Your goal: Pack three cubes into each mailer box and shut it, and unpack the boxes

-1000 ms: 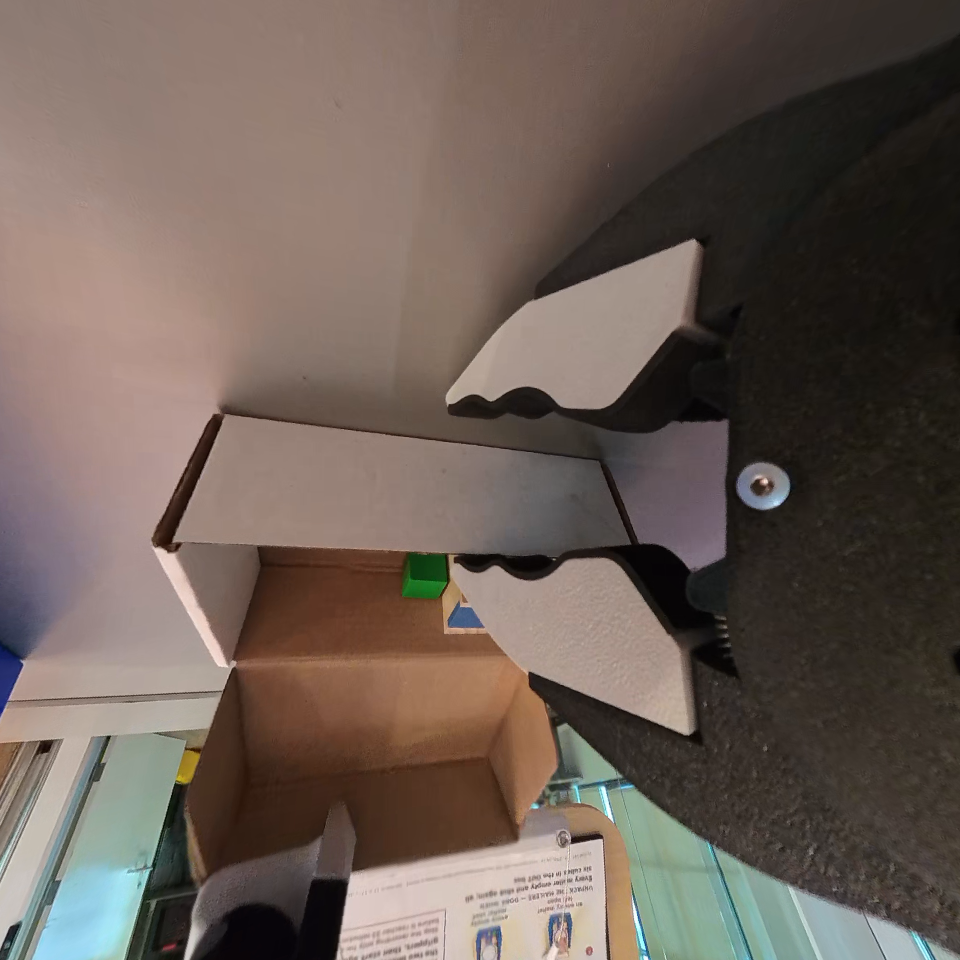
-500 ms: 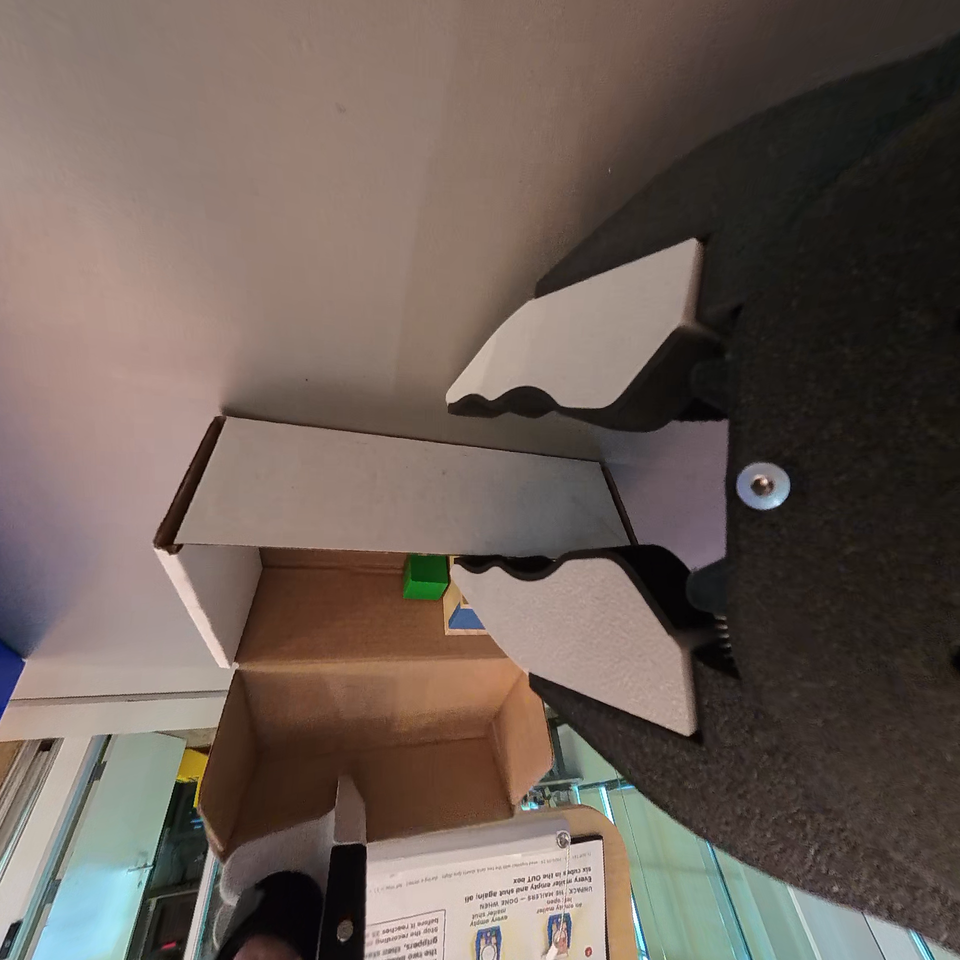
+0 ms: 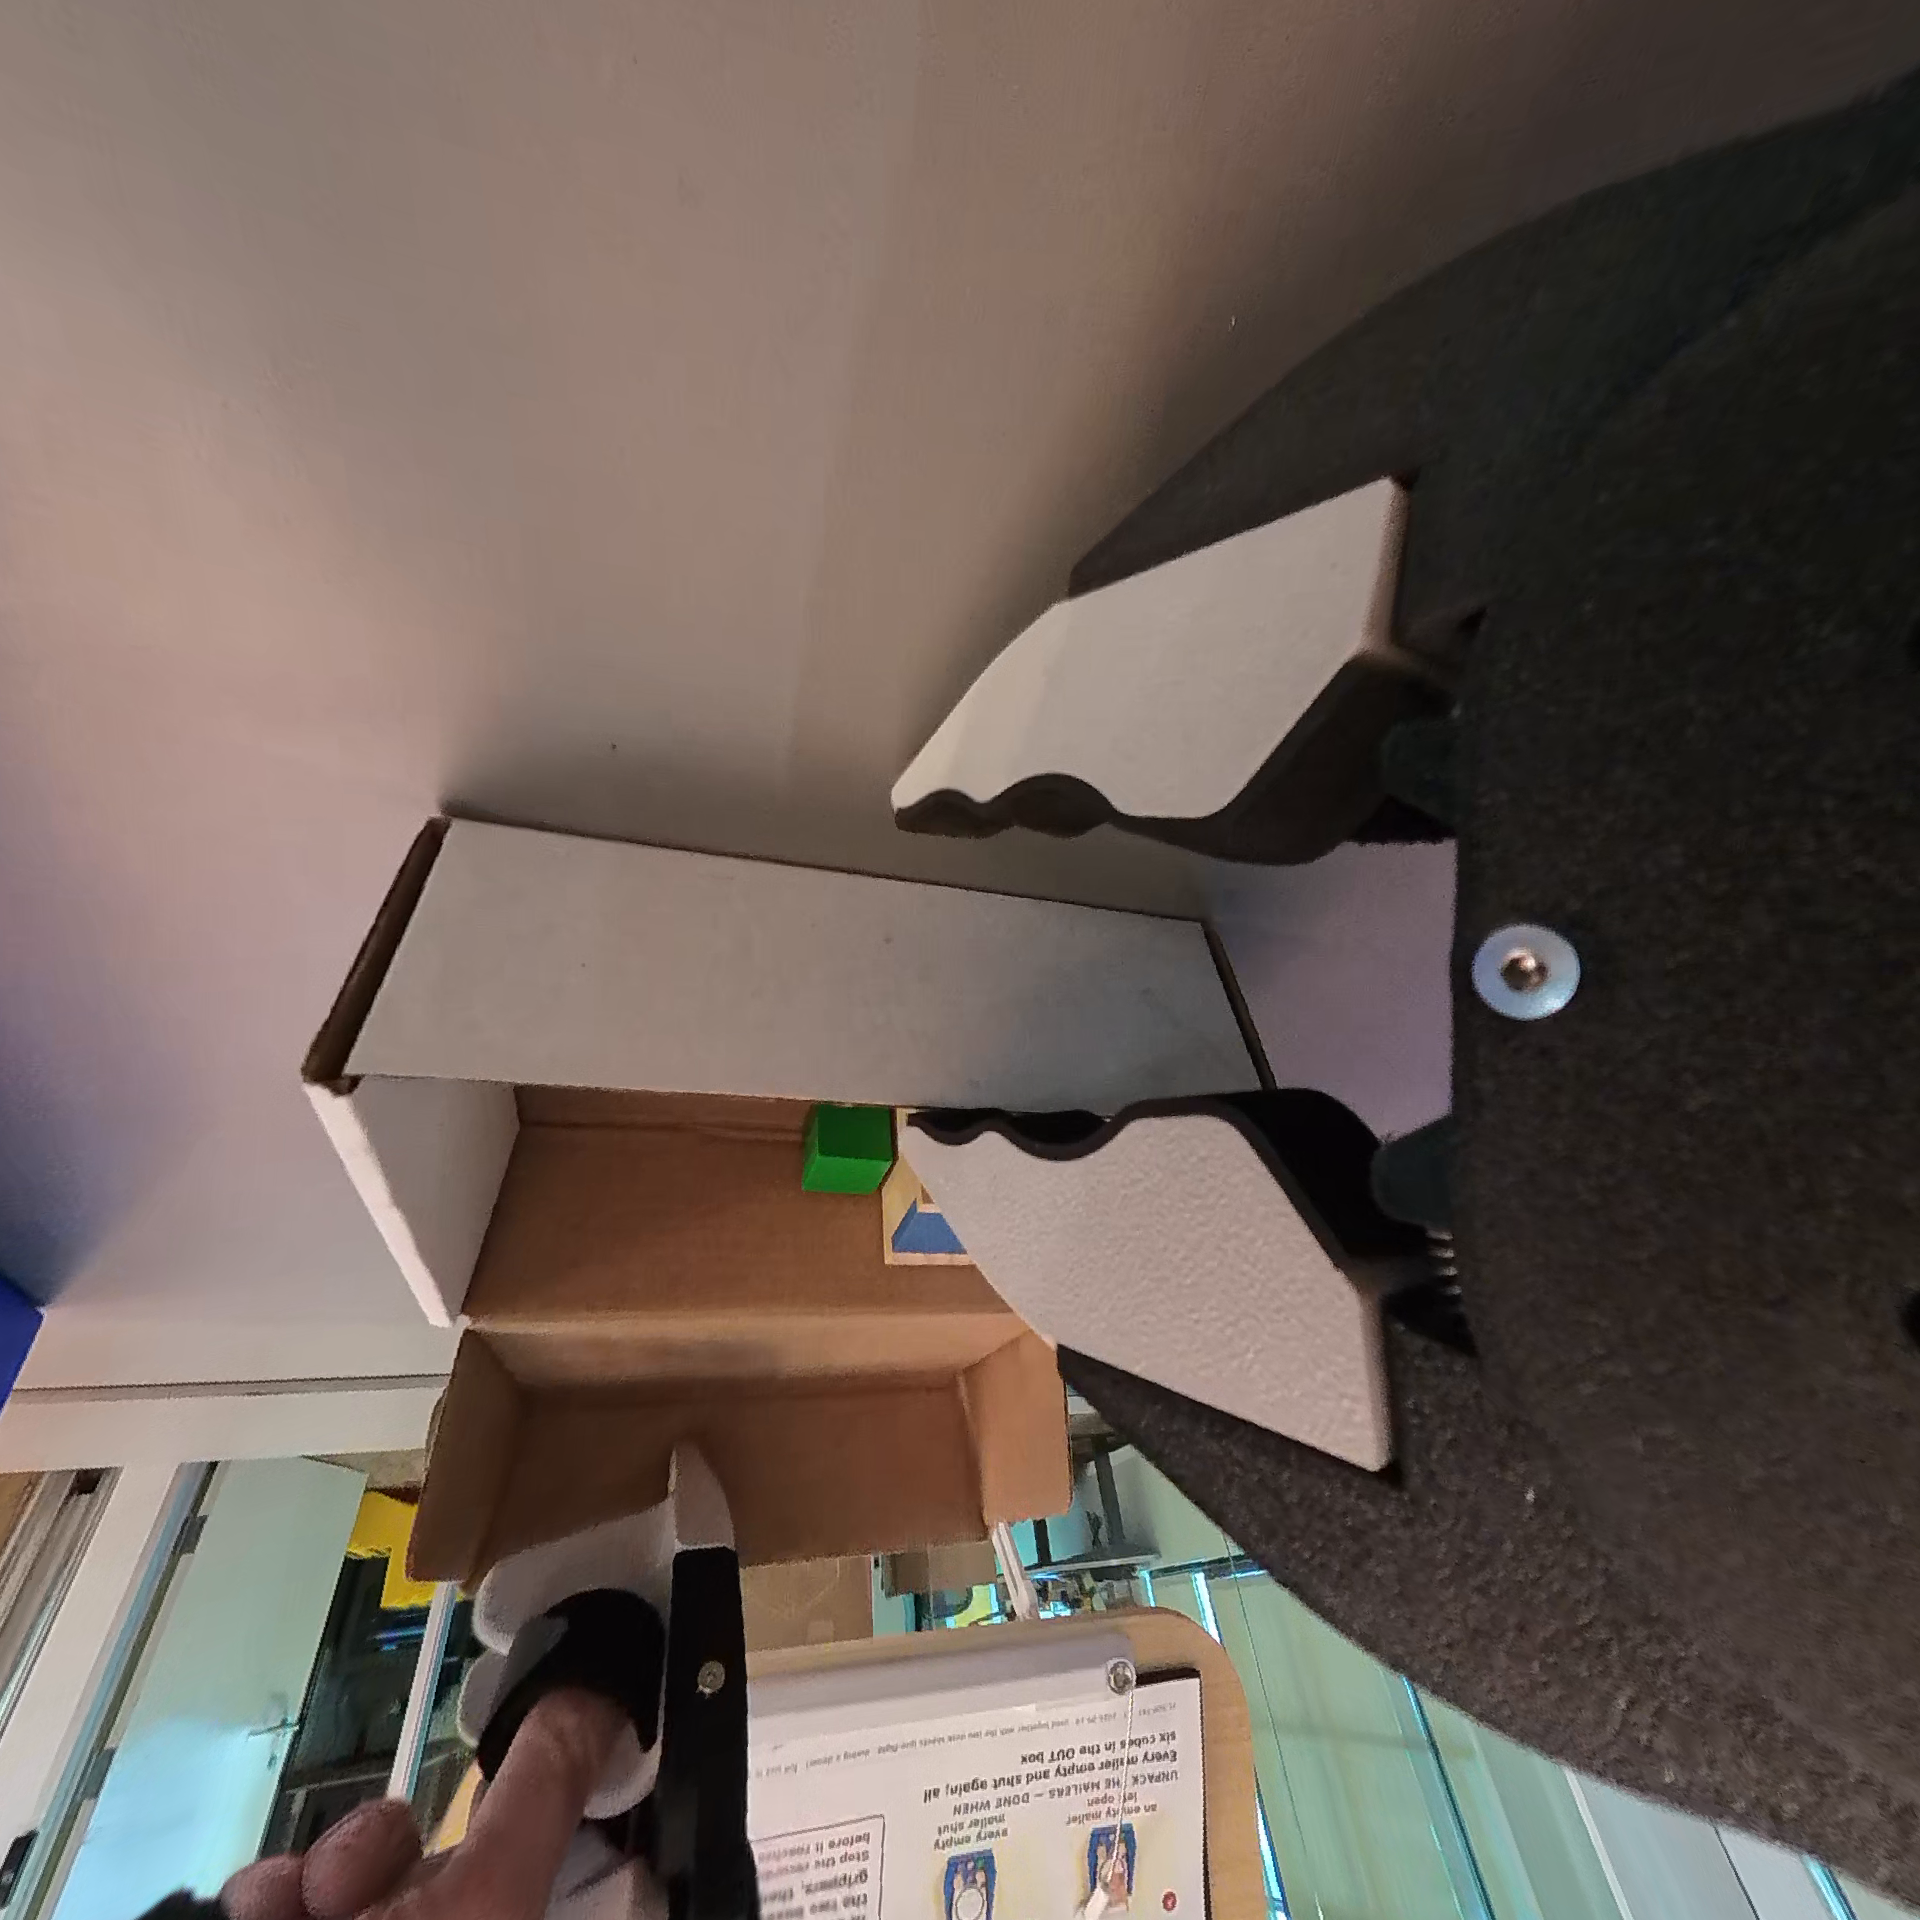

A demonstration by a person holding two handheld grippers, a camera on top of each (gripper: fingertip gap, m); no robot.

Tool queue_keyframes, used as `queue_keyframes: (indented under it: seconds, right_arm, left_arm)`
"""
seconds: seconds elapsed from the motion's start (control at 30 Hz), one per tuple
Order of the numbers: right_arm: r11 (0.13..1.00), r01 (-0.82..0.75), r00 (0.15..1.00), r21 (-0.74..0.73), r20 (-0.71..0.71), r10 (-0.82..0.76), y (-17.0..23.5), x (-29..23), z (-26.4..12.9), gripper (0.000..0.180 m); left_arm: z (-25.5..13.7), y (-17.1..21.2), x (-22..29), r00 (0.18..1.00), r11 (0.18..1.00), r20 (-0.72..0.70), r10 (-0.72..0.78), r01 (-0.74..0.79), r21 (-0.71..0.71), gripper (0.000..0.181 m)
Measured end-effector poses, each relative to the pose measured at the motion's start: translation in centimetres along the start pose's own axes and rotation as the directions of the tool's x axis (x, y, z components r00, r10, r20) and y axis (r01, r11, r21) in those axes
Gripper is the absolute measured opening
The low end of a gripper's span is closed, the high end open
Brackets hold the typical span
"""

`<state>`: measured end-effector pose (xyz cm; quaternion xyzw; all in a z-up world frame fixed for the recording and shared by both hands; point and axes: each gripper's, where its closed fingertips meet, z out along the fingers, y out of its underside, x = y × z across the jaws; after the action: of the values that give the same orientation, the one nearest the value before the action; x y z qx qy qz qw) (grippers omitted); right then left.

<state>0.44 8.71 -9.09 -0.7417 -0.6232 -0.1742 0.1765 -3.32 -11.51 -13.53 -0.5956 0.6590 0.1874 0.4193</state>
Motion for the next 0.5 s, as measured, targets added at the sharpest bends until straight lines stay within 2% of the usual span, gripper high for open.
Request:
queue_keyframes:
  seconds: [0.13, 0.2, 0.23, 0.33, 0.5]
  right_arm:
    - [1.0, -0.012, 0.999, 0.003, -0.052, 0.012, 0.0, 0.6, -1.2, 0.013]
    - [0.998, -0.041, 0.996, 0.037, -0.074, 0.043, -0.3, 1.2, -2.6, 0.028]
    - [0.997, -0.051, 0.995, 0.063, -0.083, 0.056, -0.4, 1.4, -3.5, 0.03]
    - [0.98, -0.073, 0.991, 0.185, -0.098, 0.092, -1.4, 1.7, -6.5, 0.035]
    - [0.889, -0.109, 0.978, 0.444, -0.113, 0.176, -2.5, 1.1, -12.8, 0.042]
  left_arm:
    - [0.3, 0.0, 0.0, 1.0, 1.0, 0.005, -0.02, 0.02, 0.005, 0.052]
    - [0.4, -0.2, -0.1, 0.999, 0.998, 0.004, -0.053, 0.053, 0.018, 0.054]
    - [0.4, -0.3, -0.2, 0.997, 0.997, 0.003, -0.073, 0.073, 0.024, 0.055]
    - [0.3, -0.4, -0.8, 0.993, 0.992, 0.012, -0.117, 0.117, 0.041, 0.07]
    - [-2.0, -1.4, -2.0, 0.973, 0.96, 0.01, -0.231, 0.226, 0.165, 0.073]
